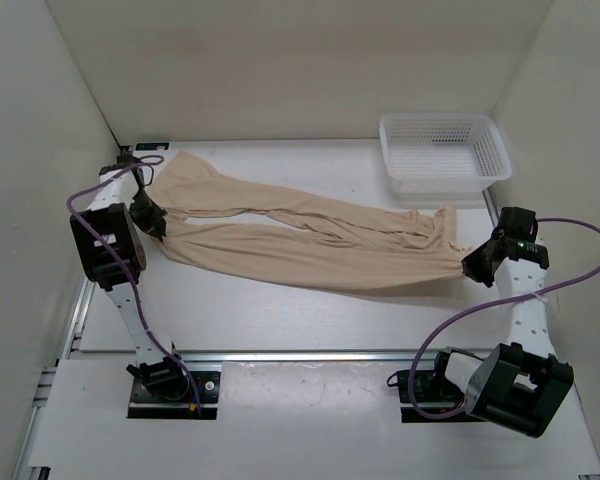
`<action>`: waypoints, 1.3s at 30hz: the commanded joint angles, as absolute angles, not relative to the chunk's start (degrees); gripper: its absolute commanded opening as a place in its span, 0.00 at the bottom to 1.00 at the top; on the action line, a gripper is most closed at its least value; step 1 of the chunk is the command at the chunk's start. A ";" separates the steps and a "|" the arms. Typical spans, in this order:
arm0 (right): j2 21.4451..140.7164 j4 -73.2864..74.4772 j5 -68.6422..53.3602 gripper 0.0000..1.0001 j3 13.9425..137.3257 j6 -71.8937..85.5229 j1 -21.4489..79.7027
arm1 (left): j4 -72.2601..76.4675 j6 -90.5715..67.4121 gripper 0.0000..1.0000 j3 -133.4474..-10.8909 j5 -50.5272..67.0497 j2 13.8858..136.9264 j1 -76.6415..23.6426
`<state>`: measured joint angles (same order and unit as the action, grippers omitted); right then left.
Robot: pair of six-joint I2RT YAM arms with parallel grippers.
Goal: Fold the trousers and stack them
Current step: Flatten the trousers out
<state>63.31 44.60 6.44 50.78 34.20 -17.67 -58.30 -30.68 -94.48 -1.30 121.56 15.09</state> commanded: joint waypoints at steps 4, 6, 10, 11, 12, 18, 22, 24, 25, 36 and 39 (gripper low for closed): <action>61.35 44.82 5.80 0.00 51.42 32.96 -18.02 | -66.70 -29.71 0.10 -107.65 -13.00 107.06 15.21; 61.35 44.82 5.80 0.00 51.42 32.96 -18.02 | -68.64 -29.00 0.10 -112.93 -14.06 105.30 15.21; 60.82 44.82 5.80 0.00 50.89 32.96 -18.02 | -70.40 -28.30 0.14 -112.96 -16.87 103.89 15.21; 60.21 44.82 5.80 0.00 50.89 32.96 -18.02 | -70.40 -28.30 0.24 -111.37 -17.48 103.89 15.21; 59.68 44.82 5.80 0.00 50.19 32.96 -18.02 | -69.88 -28.30 0.65 -108.23 -17.49 103.89 15.73; 58.62 44.82 5.80 0.00 49.13 32.96 -18.02 | -68.66 -28.83 0.82 -100.74 -15.30 104.16 17.83; 58.62 44.82 6.33 0.00 49.13 32.96 -18.02 | -67.41 -28.83 0.78 -97.22 -13.28 102.04 19.34; 58.62 44.82 6.33 0.00 49.13 32.96 -18.02 | -66.80 -28.83 0.64 -95.28 -12.14 102.04 19.34; 58.62 44.82 6.33 0.00 49.13 33.48 -18.02 | -66.27 -28.83 0.57 -92.84 -10.21 102.04 19.34; 58.10 44.82 6.33 0.00 49.13 33.49 -18.02 | -56.17 -31.20 0.65 -79.19 2.37 108.00 17.94; 57.57 44.82 5.80 0.00 49.13 33.49 -18.02 | -55.55 -31.73 0.64 -79.19 1.76 110.82 17.93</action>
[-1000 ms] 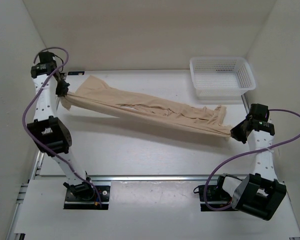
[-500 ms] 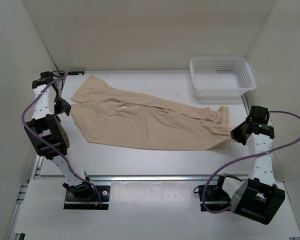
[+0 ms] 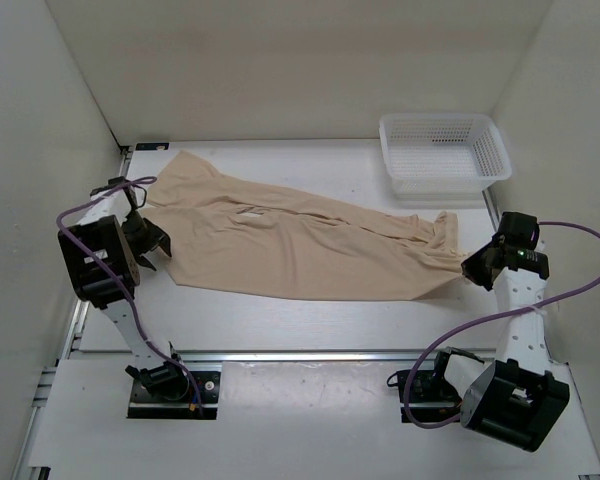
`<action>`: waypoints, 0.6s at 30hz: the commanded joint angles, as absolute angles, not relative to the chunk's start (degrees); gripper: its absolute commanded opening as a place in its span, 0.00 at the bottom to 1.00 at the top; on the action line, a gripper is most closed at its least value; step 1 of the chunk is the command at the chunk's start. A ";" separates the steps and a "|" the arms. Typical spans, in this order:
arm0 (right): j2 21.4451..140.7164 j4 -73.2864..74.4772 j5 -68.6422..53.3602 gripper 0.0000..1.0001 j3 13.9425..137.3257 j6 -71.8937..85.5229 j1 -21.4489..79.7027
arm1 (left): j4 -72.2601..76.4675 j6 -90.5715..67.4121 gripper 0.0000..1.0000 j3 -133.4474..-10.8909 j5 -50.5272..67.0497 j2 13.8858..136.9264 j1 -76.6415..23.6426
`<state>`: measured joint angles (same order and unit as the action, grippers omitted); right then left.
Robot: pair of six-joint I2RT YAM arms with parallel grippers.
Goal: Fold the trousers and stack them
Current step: Flatten the trousers out
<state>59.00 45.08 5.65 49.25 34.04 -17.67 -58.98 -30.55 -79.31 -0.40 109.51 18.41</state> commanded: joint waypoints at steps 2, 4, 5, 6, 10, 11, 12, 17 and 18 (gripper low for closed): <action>57.57 44.82 5.80 0.00 49.13 34.01 -18.02 | -55.02 -32.34 0.62 -80.06 1.05 112.23 17.93; 57.57 44.82 5.80 0.00 49.13 34.01 -18.02 | -55.02 -32.34 0.56 -81.82 0.01 114.68 17.31; 57.57 44.82 5.28 0.00 49.13 34.01 -18.02 | -55.02 -32.34 0.53 -83.13 0.00 115.65 17.31; 57.57 44.82 5.27 0.00 49.13 34.01 -18.02 | -55.02 -32.34 0.49 -83.84 0.00 116.53 17.31; 57.57 44.82 5.27 0.00 49.75 34.01 -18.02 | -57.82 -32.34 0.11 -88.41 -1.49 118.65 17.31; 57.57 44.82 5.27 0.00 50.27 34.01 -18.02 | -58.79 -32.34 0.10 -89.55 -2.97 117.43 17.31; 57.57 44.82 5.27 0.00 50.27 34.01 -18.02 | -60.02 -32.34 0.10 -92.61 -4.12 116.38 17.31; 58.10 44.82 5.27 0.00 50.80 34.01 -18.02 | -68.18 -30.68 0.10 -103.61 -9.93 107.06 17.31; 58.10 44.82 5.27 0.00 50.80 34.01 -18.02 | -69.42 -30.15 0.10 -106.23 -11.32 106.35 17.31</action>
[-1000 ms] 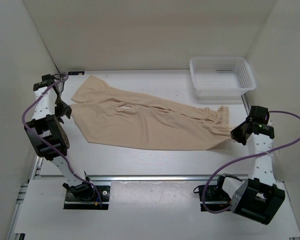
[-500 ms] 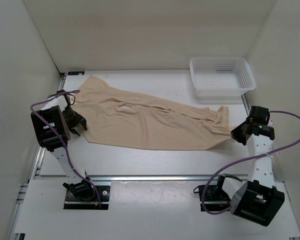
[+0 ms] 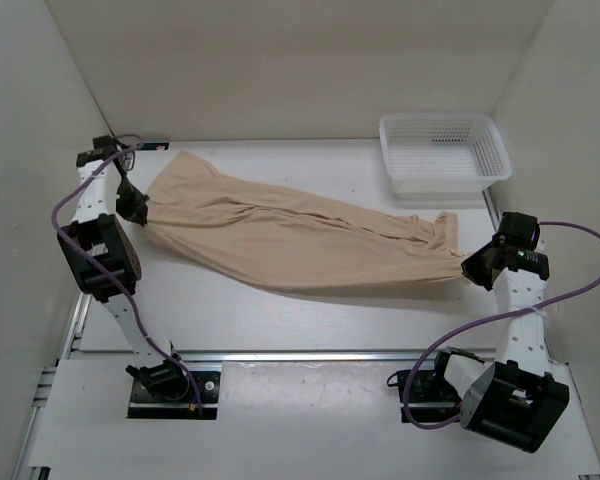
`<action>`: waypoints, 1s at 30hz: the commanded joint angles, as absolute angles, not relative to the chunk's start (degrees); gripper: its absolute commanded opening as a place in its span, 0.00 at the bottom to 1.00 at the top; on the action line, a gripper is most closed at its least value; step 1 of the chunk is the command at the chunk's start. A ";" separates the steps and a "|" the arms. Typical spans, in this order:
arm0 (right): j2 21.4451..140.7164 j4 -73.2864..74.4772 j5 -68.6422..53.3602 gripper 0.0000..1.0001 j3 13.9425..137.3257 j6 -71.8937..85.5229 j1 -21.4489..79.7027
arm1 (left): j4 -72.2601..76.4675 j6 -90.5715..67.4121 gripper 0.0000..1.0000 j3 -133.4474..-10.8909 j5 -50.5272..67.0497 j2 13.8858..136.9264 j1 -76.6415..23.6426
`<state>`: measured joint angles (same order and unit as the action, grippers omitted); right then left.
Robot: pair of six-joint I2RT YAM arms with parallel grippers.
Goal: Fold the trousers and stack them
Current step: Flatten the trousers out
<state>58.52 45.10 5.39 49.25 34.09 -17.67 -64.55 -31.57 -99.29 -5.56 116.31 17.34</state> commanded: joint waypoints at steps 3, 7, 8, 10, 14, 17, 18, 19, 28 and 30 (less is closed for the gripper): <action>58.10 44.82 5.27 0.00 50.28 34.01 -18.02 | -71.19 -29.01 0.10 -104.35 -13.17 103.02 17.31; 57.57 44.82 5.27 0.00 49.75 34.01 -18.02 | -66.55 -28.48 0.10 -91.87 -15.99 97.22 16.79; 57.57 44.82 5.27 0.00 49.75 34.01 -18.02 | -65.40 -28.48 0.23 -90.02 -16.87 97.21 16.79; 57.57 44.82 5.27 0.00 49.75 34.01 -18.02 | -66.78 -28.48 0.54 -90.25 -16.18 98.95 16.79; 57.05 44.82 5.80 0.00 50.27 34.01 -18.02 | -68.47 -29.27 0.92 -92.64 -16.17 102.48 16.26; 57.04 44.82 5.80 0.00 50.27 34.01 -18.02 | -68.47 -31.20 0.78 -91.24 -17.31 101.08 16.26; 57.04 44.82 5.80 0.00 50.27 34.01 -18.02 | -68.47 -31.20 0.69 -90.62 -17.84 100.12 16.26; 57.04 44.82 5.80 0.00 49.75 34.01 -18.02 | -68.47 -31.72 0.61 -89.92 -17.06 99.59 16.26; 57.04 44.30 4.57 0.00 49.22 34.01 -18.02 | -61.09 -33.40 0.41 -71.21 -4.49 97.29 16.26; 57.04 44.30 4.57 0.00 49.22 34.01 -18.02 | -58.29 -34.19 0.53 -68.47 -3.78 98.52 16.26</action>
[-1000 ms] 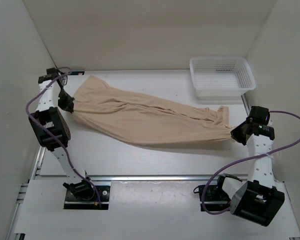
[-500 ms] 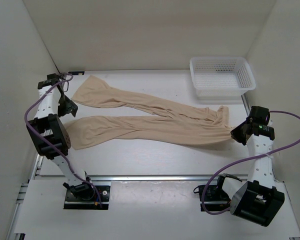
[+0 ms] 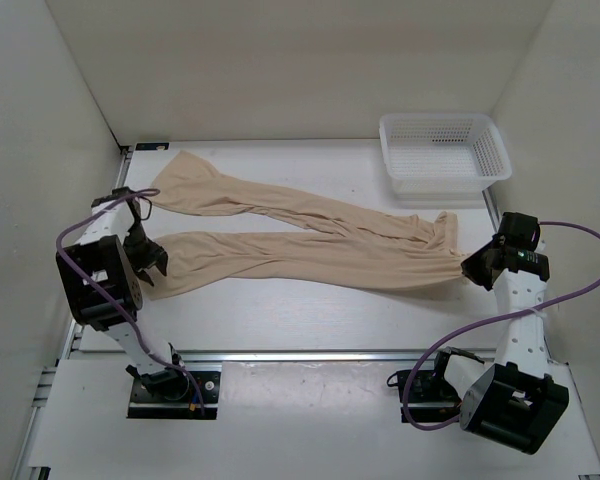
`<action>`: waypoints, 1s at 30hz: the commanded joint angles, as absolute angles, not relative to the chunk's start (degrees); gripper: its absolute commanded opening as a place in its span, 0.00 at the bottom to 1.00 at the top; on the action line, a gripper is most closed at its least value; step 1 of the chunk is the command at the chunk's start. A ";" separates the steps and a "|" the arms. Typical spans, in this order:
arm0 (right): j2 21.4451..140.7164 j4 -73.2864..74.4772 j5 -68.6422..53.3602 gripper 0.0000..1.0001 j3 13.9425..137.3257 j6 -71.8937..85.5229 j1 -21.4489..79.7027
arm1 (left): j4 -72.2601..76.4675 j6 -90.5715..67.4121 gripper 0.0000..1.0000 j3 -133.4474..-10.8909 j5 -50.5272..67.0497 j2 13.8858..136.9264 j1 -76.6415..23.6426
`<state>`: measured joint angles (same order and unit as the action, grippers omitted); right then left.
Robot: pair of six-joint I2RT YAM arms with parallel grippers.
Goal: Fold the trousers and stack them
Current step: Flatten the trousers out
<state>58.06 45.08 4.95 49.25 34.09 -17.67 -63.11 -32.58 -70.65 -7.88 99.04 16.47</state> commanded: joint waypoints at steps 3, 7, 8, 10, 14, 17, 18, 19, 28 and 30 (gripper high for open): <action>57.56 43.77 4.04 0.00 49.22 34.01 -18.02 | -57.74 -35.24 0.58 -70.13 -5.62 101.59 16.26; 58.09 43.77 4.04 0.00 49.22 33.49 -18.02 | -56.52 -37.00 0.57 -72.24 -6.33 107.55 16.26; 58.10 43.77 4.04 0.00 49.22 33.49 -18.02 | -56.51 -37.00 0.54 -72.25 -6.33 108.88 16.26; 58.62 43.77 3.52 0.00 49.74 33.49 -18.02 | -56.51 -37.53 0.45 -72.95 -6.16 111.17 16.26; 58.62 43.77 3.52 0.00 50.27 34.01 -18.02 | -55.99 -37.53 0.10 -76.11 -8.43 111.79 15.73; 59.15 43.77 3.52 0.00 50.27 34.01 -18.02 | -58.88 -36.47 0.10 -79.71 -10.18 111.01 15.73; 59.15 44.29 3.52 0.00 50.80 34.01 -18.02 | -59.76 -36.47 0.10 -80.76 -12.20 110.14 15.73; 59.15 44.30 3.52 0.00 50.80 34.01 -18.02 | -61.33 -36.47 0.10 -83.12 -13.09 109.00 15.12; 59.68 44.30 4.57 0.00 51.33 34.01 -18.02 | -69.94 -29.09 0.18 -118.82 -11.86 119.23 8.89; 59.68 44.30 5.09 0.00 51.33 34.01 -18.02 | -78.60 -29.09 0.30 -128.98 -11.87 129.08 8.01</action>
